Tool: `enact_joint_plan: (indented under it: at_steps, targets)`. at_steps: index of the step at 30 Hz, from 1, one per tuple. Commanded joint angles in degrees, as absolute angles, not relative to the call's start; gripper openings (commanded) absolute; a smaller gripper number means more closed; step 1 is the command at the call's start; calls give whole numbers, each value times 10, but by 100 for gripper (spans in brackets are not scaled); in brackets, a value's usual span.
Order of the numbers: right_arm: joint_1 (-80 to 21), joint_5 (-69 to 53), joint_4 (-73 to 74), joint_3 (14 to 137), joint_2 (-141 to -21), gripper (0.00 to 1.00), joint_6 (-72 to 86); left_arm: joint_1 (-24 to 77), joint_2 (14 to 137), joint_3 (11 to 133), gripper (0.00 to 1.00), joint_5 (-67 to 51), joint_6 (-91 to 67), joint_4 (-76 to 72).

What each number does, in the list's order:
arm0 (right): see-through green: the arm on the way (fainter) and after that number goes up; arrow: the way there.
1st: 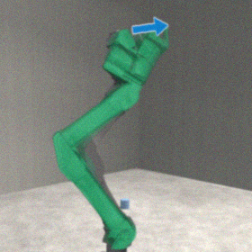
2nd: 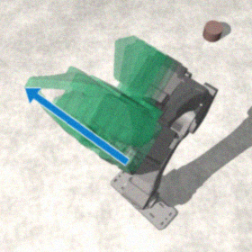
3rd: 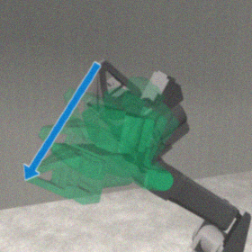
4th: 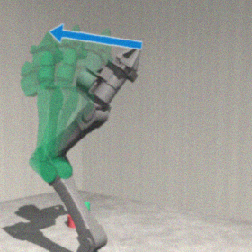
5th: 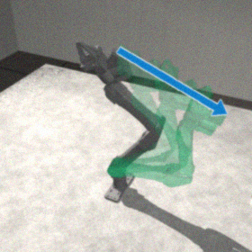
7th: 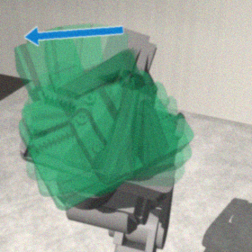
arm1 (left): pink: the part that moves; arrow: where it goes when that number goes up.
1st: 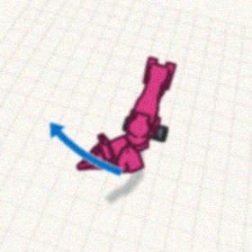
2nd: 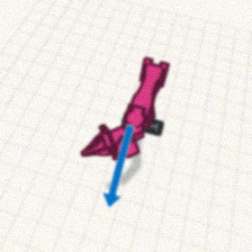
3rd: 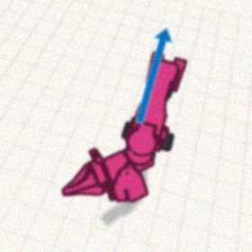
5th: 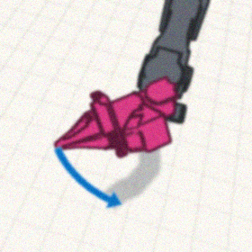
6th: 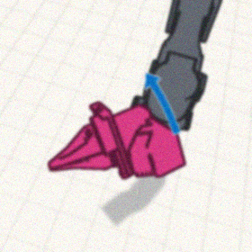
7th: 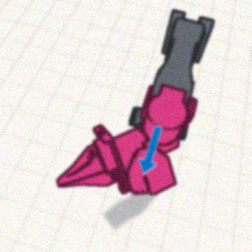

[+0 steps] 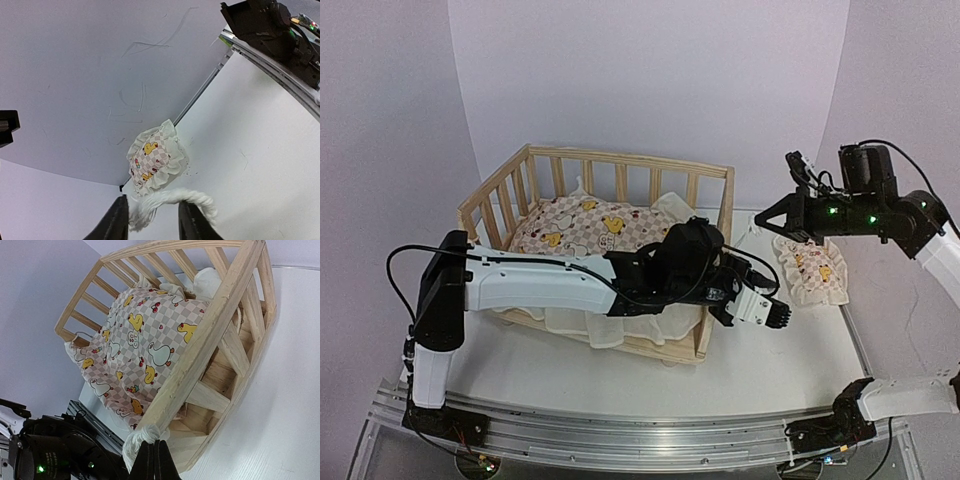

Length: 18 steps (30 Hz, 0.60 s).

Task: Set up the pet bed

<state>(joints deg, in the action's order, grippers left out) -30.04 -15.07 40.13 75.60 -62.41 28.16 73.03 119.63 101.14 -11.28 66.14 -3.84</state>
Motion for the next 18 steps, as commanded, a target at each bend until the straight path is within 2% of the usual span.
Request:
enact_joint_plan:
  at_steps: [1, 6, 10, 14, 18]
  targets:
    - [-301, -159, 388, 744, -606, 0, 288, 732, 1173, 1032, 48, -113, 664, -10]
    - [-302, -144, 388, 723, -594, 0, 288, 738, 1150, 1048, 64, -169, 639, 58]
    - [-301, -146, 388, 710, -588, 0, 291, 745, 1143, 1078, 73, -212, 610, 113]
    - [-302, -148, 388, 699, -577, 0, 294, 746, 1146, 1113, 74, -218, 556, 123]
    - [-302, -166, 388, 691, -562, 0, 299, 746, 1138, 1153, 66, -191, 483, 120]
